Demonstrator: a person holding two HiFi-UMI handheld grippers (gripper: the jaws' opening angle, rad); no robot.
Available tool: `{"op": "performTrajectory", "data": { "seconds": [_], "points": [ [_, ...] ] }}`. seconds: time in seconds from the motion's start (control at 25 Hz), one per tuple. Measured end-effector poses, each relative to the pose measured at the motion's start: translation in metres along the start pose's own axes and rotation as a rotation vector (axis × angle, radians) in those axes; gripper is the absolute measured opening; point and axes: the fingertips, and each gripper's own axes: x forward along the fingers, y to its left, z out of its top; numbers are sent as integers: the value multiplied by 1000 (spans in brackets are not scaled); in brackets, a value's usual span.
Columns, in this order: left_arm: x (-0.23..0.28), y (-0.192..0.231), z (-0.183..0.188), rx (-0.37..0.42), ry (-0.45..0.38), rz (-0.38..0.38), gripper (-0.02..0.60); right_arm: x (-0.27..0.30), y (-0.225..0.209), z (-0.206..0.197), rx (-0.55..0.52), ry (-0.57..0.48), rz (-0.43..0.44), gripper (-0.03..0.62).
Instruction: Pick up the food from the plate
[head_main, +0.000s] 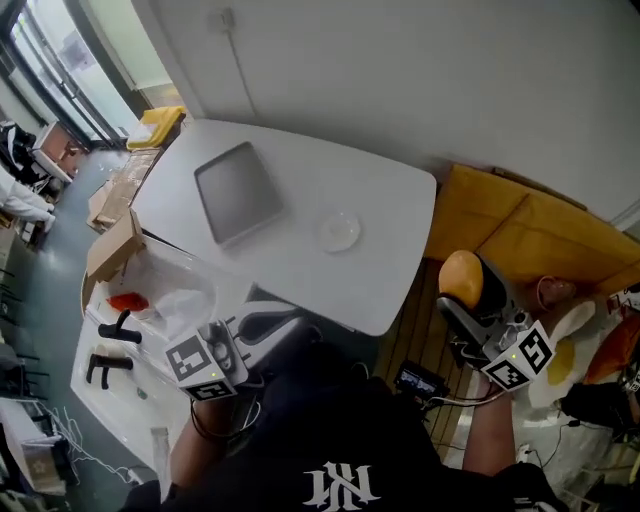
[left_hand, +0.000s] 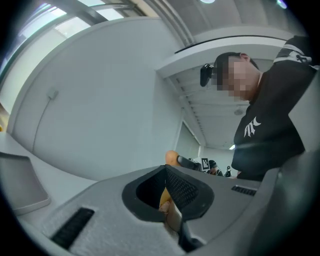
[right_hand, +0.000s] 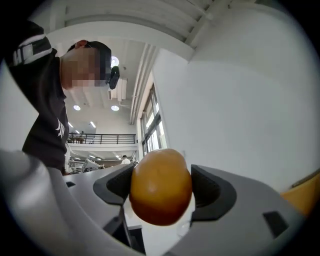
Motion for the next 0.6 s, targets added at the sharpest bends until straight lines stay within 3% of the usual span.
{"op": "performTrajectory", "data": {
  "seconds": [0.32,0.6],
  "points": [
    [11,-77,16,36,-9,-86,5,-92,40,57,-33,-153,-66,353],
    [-33,-111,-13,115,72,-135,5,-118,119,45,55,-172,-125,353]
  ]
}}
